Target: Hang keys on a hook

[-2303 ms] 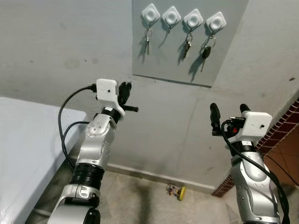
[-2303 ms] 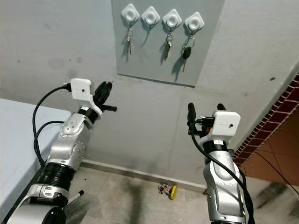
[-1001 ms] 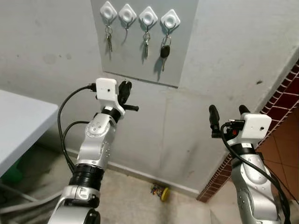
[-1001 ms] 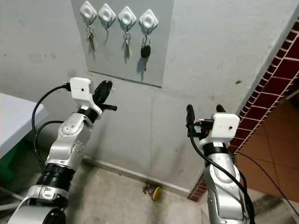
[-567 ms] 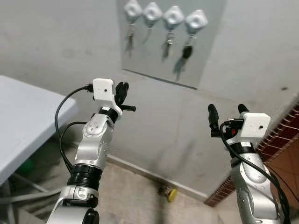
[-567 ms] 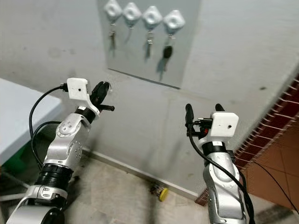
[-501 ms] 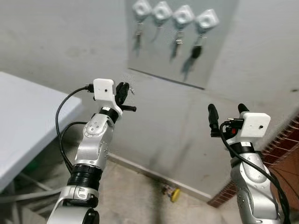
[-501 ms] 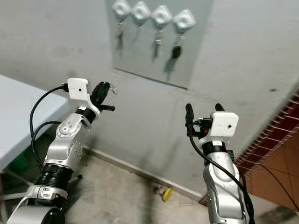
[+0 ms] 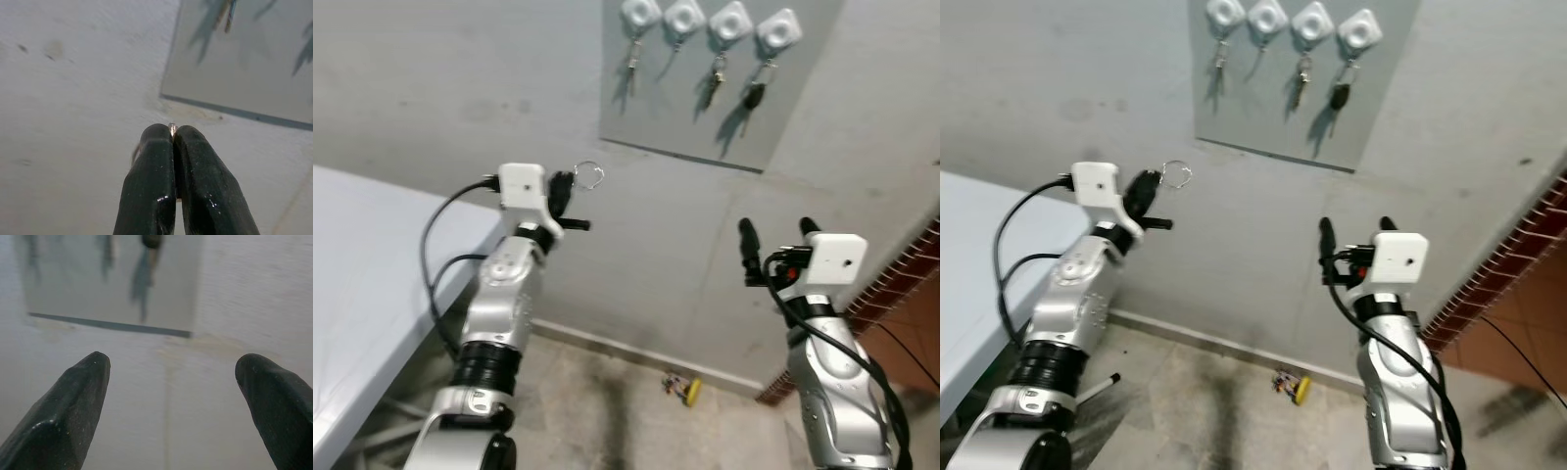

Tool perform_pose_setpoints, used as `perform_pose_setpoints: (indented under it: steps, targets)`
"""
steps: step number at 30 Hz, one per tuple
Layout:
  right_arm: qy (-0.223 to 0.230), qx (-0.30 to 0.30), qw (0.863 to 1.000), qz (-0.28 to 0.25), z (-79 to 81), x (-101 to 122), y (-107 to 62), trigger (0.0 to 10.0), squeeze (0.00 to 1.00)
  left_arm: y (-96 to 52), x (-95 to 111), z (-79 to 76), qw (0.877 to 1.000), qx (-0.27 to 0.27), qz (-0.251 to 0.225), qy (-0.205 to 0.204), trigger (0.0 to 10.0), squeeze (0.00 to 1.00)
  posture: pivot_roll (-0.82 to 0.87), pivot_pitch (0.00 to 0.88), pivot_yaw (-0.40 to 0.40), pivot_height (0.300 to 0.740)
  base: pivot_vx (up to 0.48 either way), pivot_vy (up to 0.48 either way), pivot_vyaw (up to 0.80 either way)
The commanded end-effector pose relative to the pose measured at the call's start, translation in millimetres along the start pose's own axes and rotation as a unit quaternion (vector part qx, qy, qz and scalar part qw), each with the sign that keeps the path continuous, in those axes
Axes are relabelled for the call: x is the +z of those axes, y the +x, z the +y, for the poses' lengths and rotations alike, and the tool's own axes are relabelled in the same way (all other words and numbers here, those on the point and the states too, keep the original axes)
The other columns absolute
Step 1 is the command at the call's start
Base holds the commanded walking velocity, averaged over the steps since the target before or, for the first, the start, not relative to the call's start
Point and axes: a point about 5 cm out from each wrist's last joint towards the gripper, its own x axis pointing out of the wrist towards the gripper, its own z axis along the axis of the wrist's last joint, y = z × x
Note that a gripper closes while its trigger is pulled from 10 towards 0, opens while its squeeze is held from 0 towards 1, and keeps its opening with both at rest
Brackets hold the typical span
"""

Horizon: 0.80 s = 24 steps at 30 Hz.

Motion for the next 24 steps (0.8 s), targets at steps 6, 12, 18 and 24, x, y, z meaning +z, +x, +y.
perform_pose_setpoints:
  steps: [6, 12, 18, 24]
  targets:
    - [0.001, -0.009, 1.0, -0.01, -6.3, 3.8, 0.1, 10.0, 0.0, 5.8, 0.7, -12.0, 1.0, -0.014, 0.012, 0.005, 10.0, 0.0, -0.02, 0.072, -0.022, 0.74, 0.0, 0.0, -0.51]
    - [0.0, -0.004, 1.0, -0.011, -4.7, 3.8, 0.8, 10.0, 0.0, 6.0, 1.5, -12.2, 1.0, -0.016, 0.013, 0.014, 10.0, 0.0, -0.02, 0.067, -0.024, 0.74, 0.0, 0.0, 0.0]
    - [0.01, 0.018, 1.0, -0.022, 1.9, 6.6, -5.5, 10.0, 0.0, -8.0, 2.6, -24.7, 0.997, -0.065, -0.015, 0.023, 10.0, 0.0, -0.02, 0.061, -0.021, 0.74, 0.0, 0.0, 0.0]
    - [0.013, 0.036, 0.999, -0.034, 6.2, 10.8, -19.1, 10.0, 0.0, -26.6, 2.7, -24.1, 0.996, -0.075, -0.034, 0.02, 10.0, 0.0, -0.02, 0.056, -0.016, 0.74, 0.0, 0.0, 0.0]
